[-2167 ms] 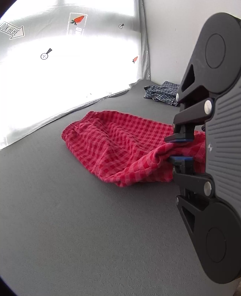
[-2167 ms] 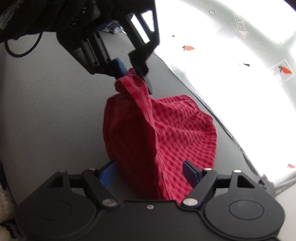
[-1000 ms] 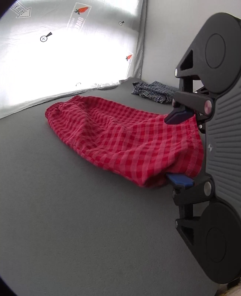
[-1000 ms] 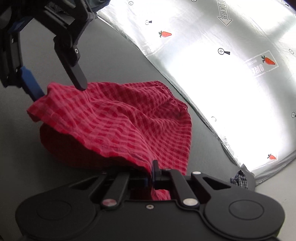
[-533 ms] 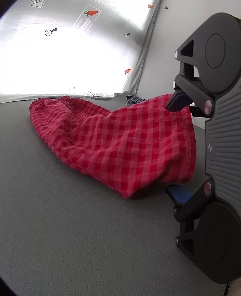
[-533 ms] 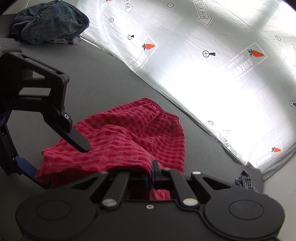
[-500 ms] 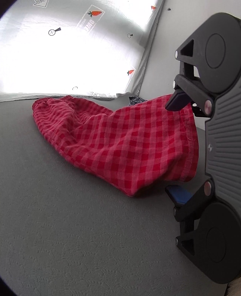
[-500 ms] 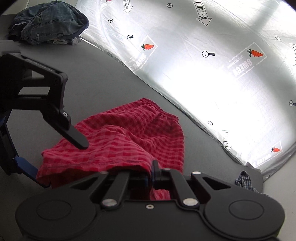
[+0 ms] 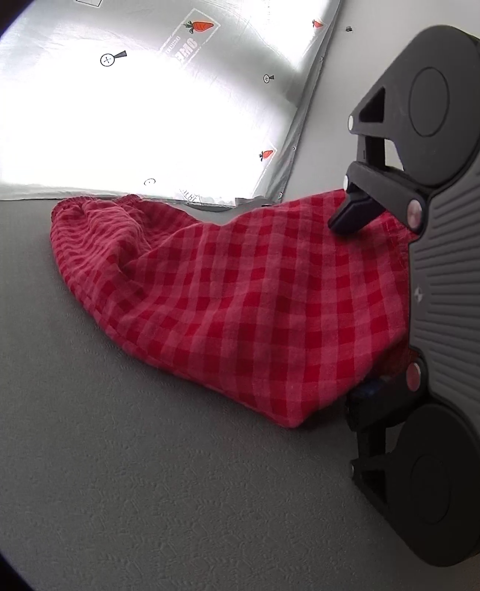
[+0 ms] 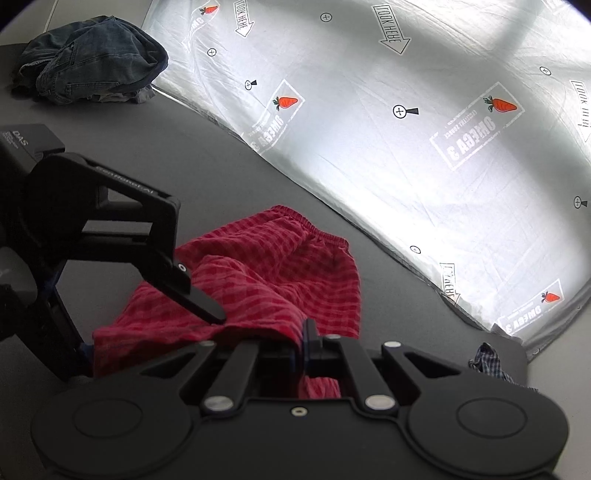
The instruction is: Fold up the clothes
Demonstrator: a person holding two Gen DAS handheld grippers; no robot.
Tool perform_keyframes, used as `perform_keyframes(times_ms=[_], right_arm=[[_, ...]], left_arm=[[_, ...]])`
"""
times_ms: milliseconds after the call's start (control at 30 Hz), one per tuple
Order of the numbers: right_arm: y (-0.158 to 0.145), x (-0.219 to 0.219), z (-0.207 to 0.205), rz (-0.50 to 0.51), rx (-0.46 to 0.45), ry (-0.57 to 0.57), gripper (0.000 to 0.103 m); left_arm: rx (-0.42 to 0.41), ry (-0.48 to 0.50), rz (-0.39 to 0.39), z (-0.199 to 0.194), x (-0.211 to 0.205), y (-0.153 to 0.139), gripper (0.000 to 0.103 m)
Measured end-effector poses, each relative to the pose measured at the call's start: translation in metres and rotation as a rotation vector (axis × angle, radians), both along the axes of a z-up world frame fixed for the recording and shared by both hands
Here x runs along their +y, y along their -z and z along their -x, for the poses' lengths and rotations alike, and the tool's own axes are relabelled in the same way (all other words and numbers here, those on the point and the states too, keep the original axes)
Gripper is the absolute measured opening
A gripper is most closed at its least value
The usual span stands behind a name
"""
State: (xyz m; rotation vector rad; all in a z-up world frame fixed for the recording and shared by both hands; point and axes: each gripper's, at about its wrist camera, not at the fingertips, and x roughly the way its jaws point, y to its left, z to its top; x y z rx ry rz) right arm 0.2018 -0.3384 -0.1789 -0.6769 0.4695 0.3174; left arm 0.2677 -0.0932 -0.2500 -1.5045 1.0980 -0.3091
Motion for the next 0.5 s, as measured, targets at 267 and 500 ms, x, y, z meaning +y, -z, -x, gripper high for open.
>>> perform_keyframes(times_ms=[267, 500], right_arm=[[0.021, -0.004, 0.011, 0.119, -0.028, -0.029, 0.009], [0.066, -0.007, 0.012, 0.272, 0.046, -0.057, 0.029]], left_arm=[[-0.024, -0.145, -0.105, 0.016, 0.045, -0.034, 0.009], [-0.068, -0.26, -0.077, 0.03, 0.074, -0.063, 0.009]])
